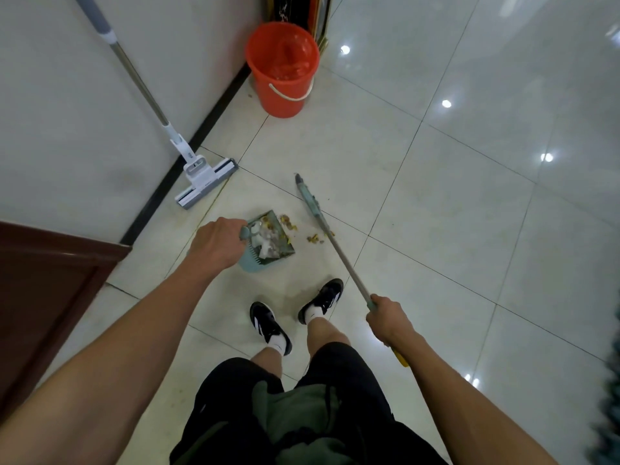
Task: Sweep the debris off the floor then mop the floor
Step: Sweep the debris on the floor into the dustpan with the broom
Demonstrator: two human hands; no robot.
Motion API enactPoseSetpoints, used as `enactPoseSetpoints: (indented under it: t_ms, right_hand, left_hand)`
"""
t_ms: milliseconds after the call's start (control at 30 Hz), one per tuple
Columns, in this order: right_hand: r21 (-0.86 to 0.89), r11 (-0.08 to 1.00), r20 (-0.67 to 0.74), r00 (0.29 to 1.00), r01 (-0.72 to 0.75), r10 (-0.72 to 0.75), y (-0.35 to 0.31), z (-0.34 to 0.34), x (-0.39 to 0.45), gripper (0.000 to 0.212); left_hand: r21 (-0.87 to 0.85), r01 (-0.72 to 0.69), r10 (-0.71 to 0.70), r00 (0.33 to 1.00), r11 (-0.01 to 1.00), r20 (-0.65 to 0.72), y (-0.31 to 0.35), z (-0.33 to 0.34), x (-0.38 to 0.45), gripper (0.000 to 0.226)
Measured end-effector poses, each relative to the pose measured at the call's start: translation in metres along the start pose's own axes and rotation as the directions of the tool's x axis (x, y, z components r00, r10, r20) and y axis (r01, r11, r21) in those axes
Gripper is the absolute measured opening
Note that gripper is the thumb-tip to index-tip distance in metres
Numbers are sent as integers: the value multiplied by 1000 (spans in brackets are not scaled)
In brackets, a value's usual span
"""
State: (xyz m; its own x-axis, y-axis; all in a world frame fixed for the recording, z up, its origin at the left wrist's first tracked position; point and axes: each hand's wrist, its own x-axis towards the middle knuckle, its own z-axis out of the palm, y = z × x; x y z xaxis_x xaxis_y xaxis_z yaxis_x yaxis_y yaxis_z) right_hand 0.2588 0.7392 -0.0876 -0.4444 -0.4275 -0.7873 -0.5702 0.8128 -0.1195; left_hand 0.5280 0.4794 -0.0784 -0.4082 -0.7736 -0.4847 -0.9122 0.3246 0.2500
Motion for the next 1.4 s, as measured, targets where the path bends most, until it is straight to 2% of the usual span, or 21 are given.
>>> enactPoseSetpoints:
  t_ms: [233, 400, 533, 800, 1033, 1233, 1400]
  right_hand:
    - [-24, 992, -38, 992, -125, 124, 13, 2, 19, 25]
    - [-18, 991, 37, 990, -132, 133, 2, 9, 31, 28]
    - [13, 997, 139, 987, -81, 79, -22, 23, 33, 26]
    - [-3, 999, 217, 975, 38, -36, -57, 52, 34, 26]
    - [-49, 993, 275, 957, 110, -93, -66, 34, 20, 26]
    - [49, 995, 237, 967, 90, -99, -52, 0, -10, 34]
    - [-100, 980, 157, 975, 172, -155, -55, -13, -12, 21]
  left_hand:
    - [-7, 71, -70, 997, 997, 27, -16, -1, -6, 3]
    - [-16, 101, -101, 995, 995, 4, -22, 3, -4, 1]
    - [-51, 131, -132, 991, 990, -10, -33, 9, -5, 6]
    - [-24, 90, -90, 996, 996, 11, -32, 17, -14, 12]
    - [-77, 84, -84, 996, 993, -5, -37, 17, -26, 12]
    - [-168, 152, -157, 988, 974, -17, -48, 10, -36, 11]
    - [-163, 204, -207, 978, 965, -1, -62, 8, -48, 9]
